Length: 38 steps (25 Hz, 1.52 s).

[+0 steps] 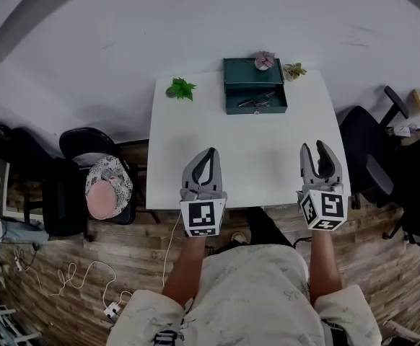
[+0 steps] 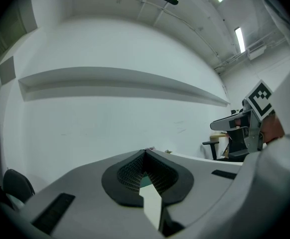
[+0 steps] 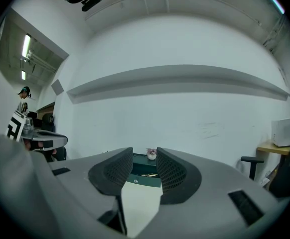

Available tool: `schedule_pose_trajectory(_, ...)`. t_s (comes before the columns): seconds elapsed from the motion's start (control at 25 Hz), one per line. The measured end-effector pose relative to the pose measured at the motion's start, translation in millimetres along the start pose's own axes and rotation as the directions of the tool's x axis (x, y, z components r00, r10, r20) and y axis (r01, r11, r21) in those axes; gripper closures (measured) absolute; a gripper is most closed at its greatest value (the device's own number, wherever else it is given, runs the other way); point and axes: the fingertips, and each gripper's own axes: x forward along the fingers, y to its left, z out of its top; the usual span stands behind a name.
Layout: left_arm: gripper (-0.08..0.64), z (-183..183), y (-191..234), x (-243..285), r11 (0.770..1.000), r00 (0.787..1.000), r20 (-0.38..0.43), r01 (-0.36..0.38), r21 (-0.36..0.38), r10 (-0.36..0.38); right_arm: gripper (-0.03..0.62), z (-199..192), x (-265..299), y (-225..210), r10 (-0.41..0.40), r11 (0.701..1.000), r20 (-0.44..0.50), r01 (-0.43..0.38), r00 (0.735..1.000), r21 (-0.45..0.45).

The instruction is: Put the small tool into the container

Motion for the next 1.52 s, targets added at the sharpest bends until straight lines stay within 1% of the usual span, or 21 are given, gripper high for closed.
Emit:
schedule_pose_trajectory(0.16, 0.555, -1, -1, 0, 1.000, 1.000, -0.002, -0.005, -0.004, 0.005, 0.453, -2, 1, 4, 0.023, 1.000, -0.010, -0.023, 1.000, -0.015)
schedule_pose_trajectory(0.52, 0.554, 6, -6, -4, 1.000, 1.000, -0.003, 0.004, -0.003, -0.004, 0.569, -1, -2, 6, 0.024, 0.999, -0.010, -0.024, 1.000, -0.024)
schedule_pose_trajectory(0.68, 0.555, 0, -5, -6, 1.000, 1.000, -0.002, -0.008, -0.009, 0.008, 0.575, -3, -3, 8, 0.032, 0.999, -0.020, -0.033, 0.999, -0.040)
schedule_pose_trajectory(0.84, 0.555, 5, -9, -7, 1.000, 1.000, 0.000, 0.002, -0.005, -0.002, 0.575, -4, -5, 12, 0.041, 0.997, -0.022, -0.042, 0.999, -0.059)
schedule_pose_trajectory(1.52, 0.554, -1, -9, -13, 1.000, 1.000, -0.008, -0.008, -0.009, 0.007, 0.576, -2, -8, 14, 0.060, 0.996, -0.019, -0.061, 0.998, -0.061)
